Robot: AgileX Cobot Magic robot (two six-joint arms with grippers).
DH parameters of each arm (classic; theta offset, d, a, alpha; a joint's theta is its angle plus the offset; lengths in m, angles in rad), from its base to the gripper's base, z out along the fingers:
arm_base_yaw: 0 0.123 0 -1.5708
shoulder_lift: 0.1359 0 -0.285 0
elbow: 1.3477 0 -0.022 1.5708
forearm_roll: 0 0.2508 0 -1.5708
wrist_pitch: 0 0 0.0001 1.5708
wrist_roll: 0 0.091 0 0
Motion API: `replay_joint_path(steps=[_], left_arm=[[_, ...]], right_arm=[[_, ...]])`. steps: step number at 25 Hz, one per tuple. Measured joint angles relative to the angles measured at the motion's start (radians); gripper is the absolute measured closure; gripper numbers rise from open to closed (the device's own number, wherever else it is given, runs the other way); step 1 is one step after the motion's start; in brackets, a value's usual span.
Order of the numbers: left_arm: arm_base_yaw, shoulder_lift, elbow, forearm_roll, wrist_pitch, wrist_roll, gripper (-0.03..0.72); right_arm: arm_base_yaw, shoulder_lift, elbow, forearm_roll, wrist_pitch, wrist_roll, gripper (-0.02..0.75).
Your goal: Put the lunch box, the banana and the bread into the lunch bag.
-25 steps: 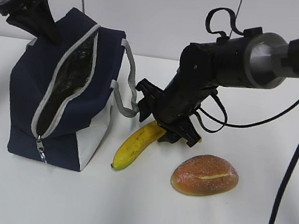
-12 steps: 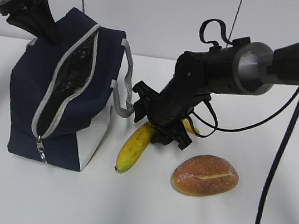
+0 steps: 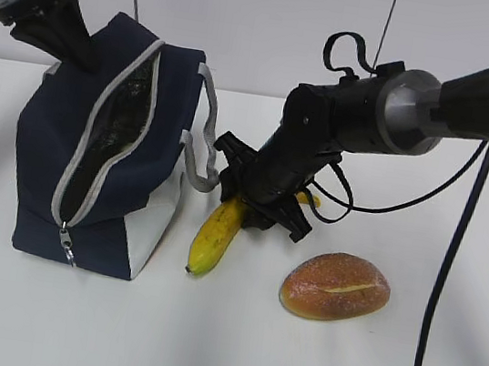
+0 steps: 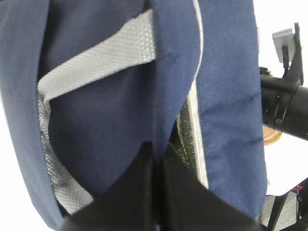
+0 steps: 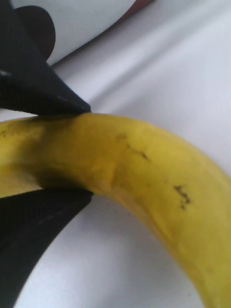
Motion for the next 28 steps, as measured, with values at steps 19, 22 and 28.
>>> replay_joint_path(steps=[19, 22, 28], left_arm=[[0.000, 0.000, 0.000, -0.001, 0.000, 0.000, 0.690], [0.000, 0.000, 0.000, -0.001, 0.000, 0.000, 0.690], [0.000, 0.000, 0.000, -0.005, 0.000, 0.000, 0.690]], right_arm=[[-0.036, 0.000, -0.150, -0.239, 0.286, -0.123, 0.417], [-0.060, -0.002, -0.203, -0.254, 0.376, -0.212, 0.417], [-0.093, -0.059, -0.357, -0.271, 0.517, -0.435, 0.417]])
